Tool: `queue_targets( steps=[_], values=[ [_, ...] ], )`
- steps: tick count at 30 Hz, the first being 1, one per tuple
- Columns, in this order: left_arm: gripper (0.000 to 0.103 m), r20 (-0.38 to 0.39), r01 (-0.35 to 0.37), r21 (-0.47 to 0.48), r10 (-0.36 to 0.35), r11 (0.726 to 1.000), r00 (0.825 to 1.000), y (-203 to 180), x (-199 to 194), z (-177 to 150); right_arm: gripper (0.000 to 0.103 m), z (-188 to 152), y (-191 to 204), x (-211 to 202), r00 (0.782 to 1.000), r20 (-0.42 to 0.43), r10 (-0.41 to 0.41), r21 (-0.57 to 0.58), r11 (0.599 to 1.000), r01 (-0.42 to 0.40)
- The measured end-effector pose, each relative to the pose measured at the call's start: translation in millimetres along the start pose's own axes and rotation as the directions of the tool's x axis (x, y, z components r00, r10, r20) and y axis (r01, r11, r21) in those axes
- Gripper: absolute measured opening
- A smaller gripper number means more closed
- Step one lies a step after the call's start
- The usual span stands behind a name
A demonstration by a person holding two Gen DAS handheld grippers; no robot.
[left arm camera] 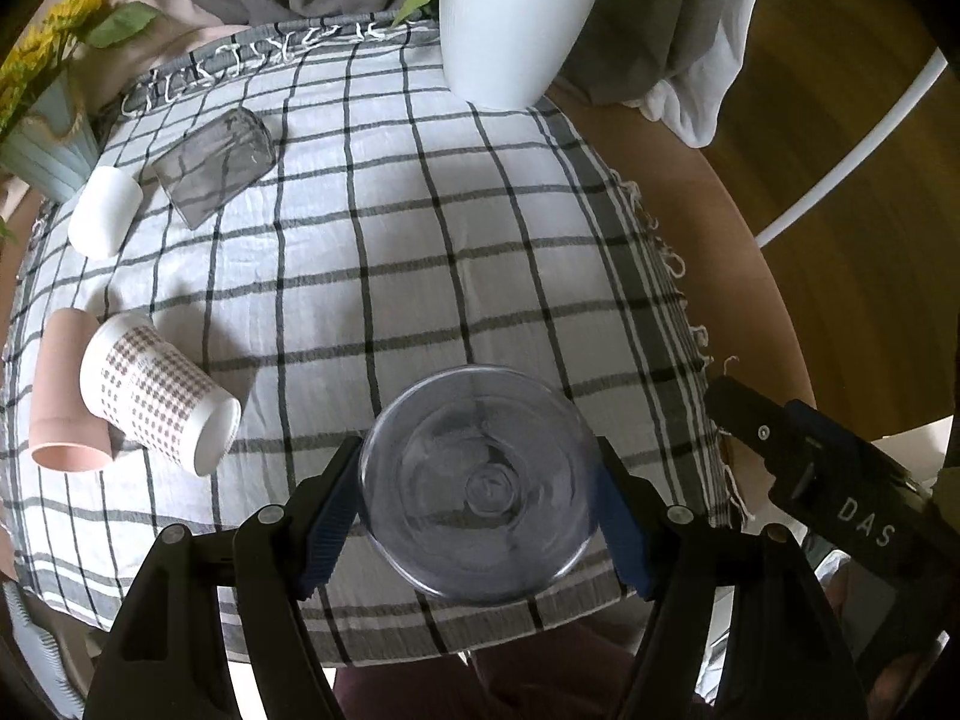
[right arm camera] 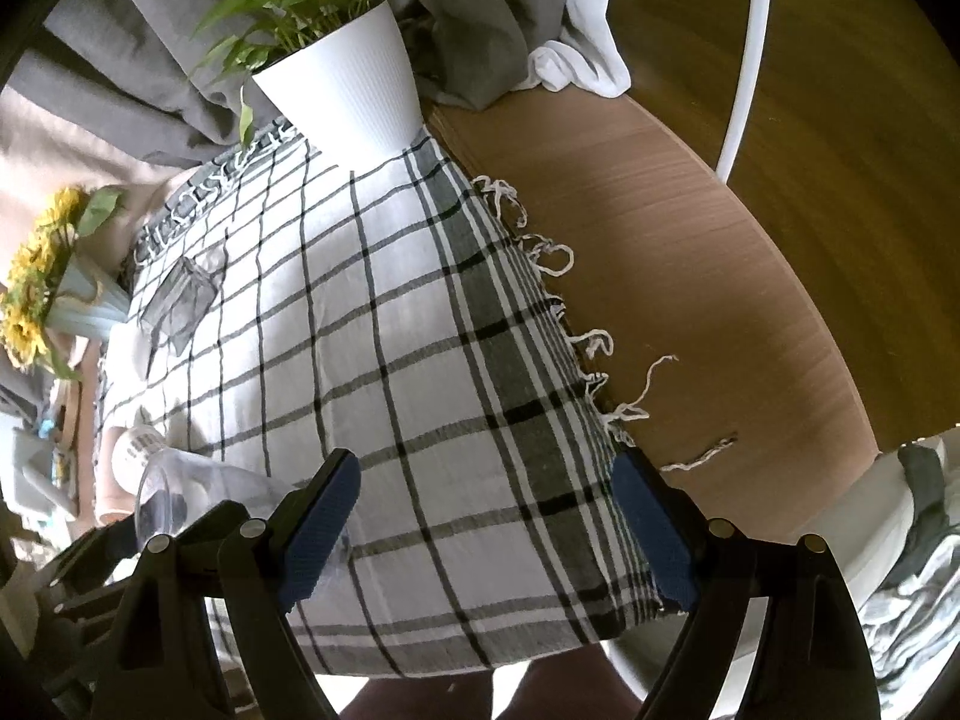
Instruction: Flip cup upside down
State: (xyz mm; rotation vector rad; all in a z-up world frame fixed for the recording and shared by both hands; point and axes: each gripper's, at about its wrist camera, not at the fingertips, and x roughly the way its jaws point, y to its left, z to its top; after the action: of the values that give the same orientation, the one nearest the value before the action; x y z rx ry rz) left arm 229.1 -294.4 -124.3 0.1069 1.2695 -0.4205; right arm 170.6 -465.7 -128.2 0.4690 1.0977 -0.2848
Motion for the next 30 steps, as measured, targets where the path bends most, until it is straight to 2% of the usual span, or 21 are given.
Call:
queue_targets(
  steps=[3,5,9,14,19,22,24,30],
  values=[
    [0.075,0.012,0.016,-0.002,-0.016,1.0,1.0,0.2,-1.6,-3.4,0.086,-0.8,-0.2,-0.9,1.0,0.001,-0.001,-0.008,1.0,0.001],
    [0.088,0.018,0.024,-0.007,-0.024,1.0,1.0,0.6,-1.0,-3.3,0.086,-1.1,-0.1,-1.9,1.0,0.004,0.005,-0.011,1.0,-0.005],
    [0.089,0.023,0.026,-0.021,-0.025,0.999,0.999,3.6,0.9,-3.8,0.092,-1.8,0.0,-5.4,1.0,0.023,0.002,-0.012,1.0,-0.001],
    [0.09,0.03,0.032,-0.034,-0.031,0.999,0.999,6.7,0.2,-5.3,0.092,-3.0,-0.4,-7.9,0.999,0.032,-0.004,-0.006,1.0,0.004],
    [0.09,0.115,0.051,0.019,-0.053,0.999,0.992,2.4,-26.3,-14.5,0.092,-9.5,-2.0,-34.4,0.989,0.134,-0.057,0.022,0.998,0.055],
    [0.097,0.204,0.054,0.042,-0.062,0.998,0.977,4.3,-54.3,-24.2,0.092,-16.5,2.5,-65.2,0.967,0.239,-0.086,0.033,0.996,0.08],
    [0.101,0.275,0.035,0.036,-0.044,0.999,0.961,10.7,-76.6,-34.3,0.094,-22.9,11.2,-86.4,0.949,0.304,-0.085,0.019,0.996,0.083],
    [0.103,0.386,-0.057,-0.031,0.065,0.998,0.92,51.1,-127.4,-70.2,0.096,-55.3,49.8,-121.9,0.917,0.398,0.007,-0.076,0.997,0.026]
  ],
)
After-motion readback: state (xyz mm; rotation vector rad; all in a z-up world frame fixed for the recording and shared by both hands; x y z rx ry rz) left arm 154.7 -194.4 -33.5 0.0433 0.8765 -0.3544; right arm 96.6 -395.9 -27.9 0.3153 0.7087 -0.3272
